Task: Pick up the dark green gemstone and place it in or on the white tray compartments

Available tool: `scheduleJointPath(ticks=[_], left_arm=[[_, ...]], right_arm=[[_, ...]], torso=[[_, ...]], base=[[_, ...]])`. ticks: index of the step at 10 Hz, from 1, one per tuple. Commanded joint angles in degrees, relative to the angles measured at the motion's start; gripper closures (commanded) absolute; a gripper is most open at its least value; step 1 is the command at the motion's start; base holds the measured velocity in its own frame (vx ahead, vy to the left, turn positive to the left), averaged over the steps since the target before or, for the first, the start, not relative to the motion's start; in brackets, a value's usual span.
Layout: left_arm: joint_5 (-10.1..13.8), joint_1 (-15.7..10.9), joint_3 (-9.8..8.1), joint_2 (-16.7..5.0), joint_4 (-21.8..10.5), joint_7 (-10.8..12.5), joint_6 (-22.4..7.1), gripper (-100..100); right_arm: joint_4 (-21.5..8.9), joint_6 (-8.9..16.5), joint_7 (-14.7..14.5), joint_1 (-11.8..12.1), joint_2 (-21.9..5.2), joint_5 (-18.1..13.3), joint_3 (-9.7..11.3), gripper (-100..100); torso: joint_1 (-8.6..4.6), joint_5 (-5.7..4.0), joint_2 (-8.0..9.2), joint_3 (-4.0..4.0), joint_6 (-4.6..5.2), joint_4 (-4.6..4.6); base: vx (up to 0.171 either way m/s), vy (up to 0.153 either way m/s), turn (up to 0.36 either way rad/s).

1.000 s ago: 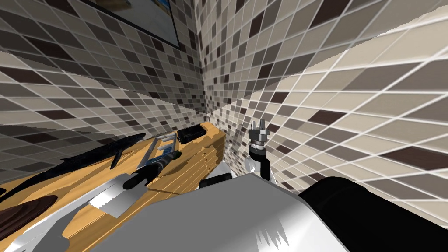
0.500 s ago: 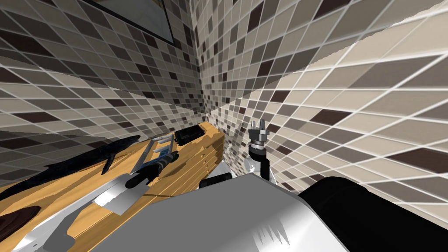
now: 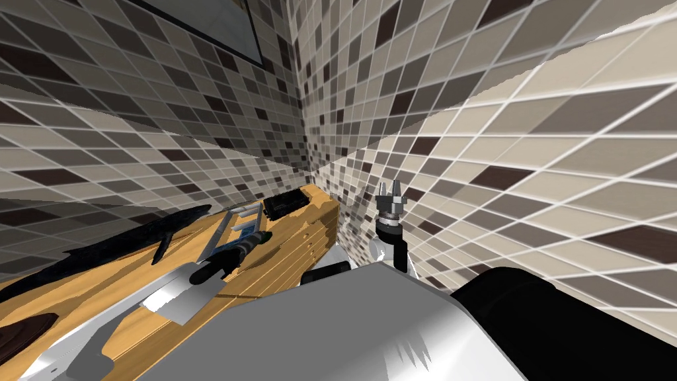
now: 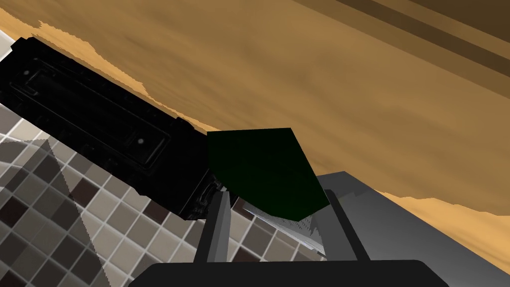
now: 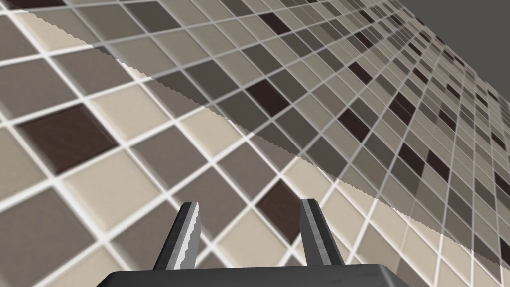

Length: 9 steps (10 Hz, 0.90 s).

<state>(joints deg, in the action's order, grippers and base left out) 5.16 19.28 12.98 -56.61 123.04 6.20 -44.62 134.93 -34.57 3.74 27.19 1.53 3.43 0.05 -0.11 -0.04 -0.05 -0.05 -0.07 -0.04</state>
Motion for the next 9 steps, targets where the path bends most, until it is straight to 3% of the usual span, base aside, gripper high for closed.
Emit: scheduleJointPath(ticks=[1, 2, 3, 5, 6, 7, 9], left_arm=[[0.0, 0.0, 0.0, 0.0, 0.0, 0.0, 0.0, 100], [0.0, -0.01, 0.0, 0.01, 0.01, 0.01, 0.01, 0], [0.21, 0.35, -0.03, -0.88, 1.85, 0.3, -1.23, 100], [0.27, 0.37, -0.08, -1.01, 2.12, 0.34, -1.24, 100], [0.29, 0.38, -0.07, -1.04, 2.26, 0.39, -1.42, 0], [1.07, -1.66, -1.5, -1.88, 1.92, 0.7, -1.86, 100], [2.51, -4.23, -3.31, -3.19, 0.92, 1.19, -2.84, 100]], right_arm=[[0.0, 0.0, 0.0, 0.0, 0.0, 0.0, 0.0, 0], [0.0, 0.0, 0.0, 0.0, 0.0, 0.0, 0.0, 0], [0.0, 0.0, 0.0, 0.0, 0.0, 0.0, 0.0, 0], [0.0, 0.0, 0.0, 0.0, 0.0, 0.0, 0.0, 0], [0.0, 0.0, 0.0, 0.0, 0.0, 0.0, 0.0, 0], [0.0, 0.0, 0.0, 0.0, 0.0, 0.0, 0.0, 0], [-0.01, 0.01, 0.0, -0.02, 0.0, 0.0, 0.0, 0]], torso=[[0.0, 0.0, 0.0, 0.0, 0.0, 0.0], [-0.01, -0.01, 0.0, 0.0, 0.0, -0.01], [-0.01, -0.01, -0.01, -0.01, 0.0, -0.01], [-0.06, -0.04, 0.12, 0.06, -0.04, 0.01], [-0.05, -0.04, 0.07, 0.03, -0.02, 0.0], [-0.05, -0.04, 0.02, 0.0, -0.02, -0.02], [-0.06, -0.07, 0.56, 0.31, 0.03, 0.11]], base=[[0.0, 0.0, 0.0], [0.0, 0.0, 0.0], [-0.016, -0.003, 0.072], [-0.022, -0.005, 0.039], [0.0, 0.0, 0.0], [-0.128, 0.001, -0.195], [-0.218, 0.024, -0.178]])
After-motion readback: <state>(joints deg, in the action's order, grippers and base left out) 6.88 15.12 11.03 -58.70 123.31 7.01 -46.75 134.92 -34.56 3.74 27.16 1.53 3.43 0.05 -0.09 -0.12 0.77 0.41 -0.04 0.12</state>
